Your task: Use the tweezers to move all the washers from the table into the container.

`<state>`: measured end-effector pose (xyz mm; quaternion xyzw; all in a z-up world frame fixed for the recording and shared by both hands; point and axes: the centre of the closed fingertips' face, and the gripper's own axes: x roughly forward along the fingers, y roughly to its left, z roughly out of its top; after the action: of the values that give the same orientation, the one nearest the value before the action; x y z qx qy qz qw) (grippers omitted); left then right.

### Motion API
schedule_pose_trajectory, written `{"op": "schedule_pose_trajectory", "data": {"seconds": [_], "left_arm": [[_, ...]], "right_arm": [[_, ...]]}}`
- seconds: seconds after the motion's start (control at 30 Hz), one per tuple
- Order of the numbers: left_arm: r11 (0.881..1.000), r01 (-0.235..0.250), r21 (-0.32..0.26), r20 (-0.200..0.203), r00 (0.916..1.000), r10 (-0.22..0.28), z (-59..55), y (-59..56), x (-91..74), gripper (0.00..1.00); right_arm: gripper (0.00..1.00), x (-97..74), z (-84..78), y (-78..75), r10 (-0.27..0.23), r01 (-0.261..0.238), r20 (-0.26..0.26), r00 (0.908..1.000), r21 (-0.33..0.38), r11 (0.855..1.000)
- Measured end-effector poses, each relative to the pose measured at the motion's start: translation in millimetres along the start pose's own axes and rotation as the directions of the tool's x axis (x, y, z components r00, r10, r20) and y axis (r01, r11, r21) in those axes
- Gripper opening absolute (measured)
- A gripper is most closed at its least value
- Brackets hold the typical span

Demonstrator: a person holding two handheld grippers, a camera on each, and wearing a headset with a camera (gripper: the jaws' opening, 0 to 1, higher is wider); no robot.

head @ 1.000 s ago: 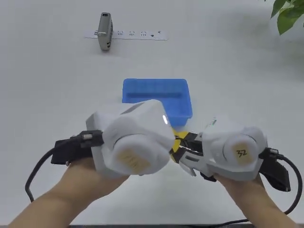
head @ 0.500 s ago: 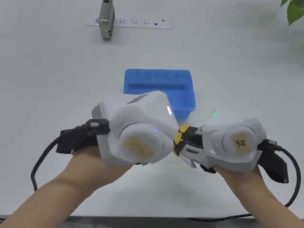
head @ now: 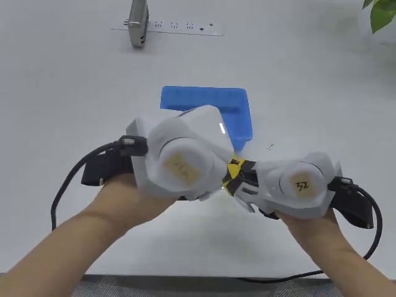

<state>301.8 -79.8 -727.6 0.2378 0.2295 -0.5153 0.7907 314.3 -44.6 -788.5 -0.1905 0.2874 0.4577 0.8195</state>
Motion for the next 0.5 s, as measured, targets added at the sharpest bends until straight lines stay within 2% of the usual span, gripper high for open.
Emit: {"op": "schedule_pose_trajectory", "data": {"seconds": [0.2,0.5], "left_arm": [[1.000,-0.002,-0.004,0.013,0.9999,0.003,5.1,-1.8,-5.6,0.00],[0.998,-0.041,0.040,0.047,0.9981,0.039,26.8,6.3,-21.7,0.00]], "right_arm": [[0.04,-7.3,2.9,0.1,-0.016,0.015,-0.012,0.9998,-0.023,1.000],[0.04,-21.3,27.6,-8.7,-0.053,0.053,0.013,0.9985,-0.092,0.994]]}}
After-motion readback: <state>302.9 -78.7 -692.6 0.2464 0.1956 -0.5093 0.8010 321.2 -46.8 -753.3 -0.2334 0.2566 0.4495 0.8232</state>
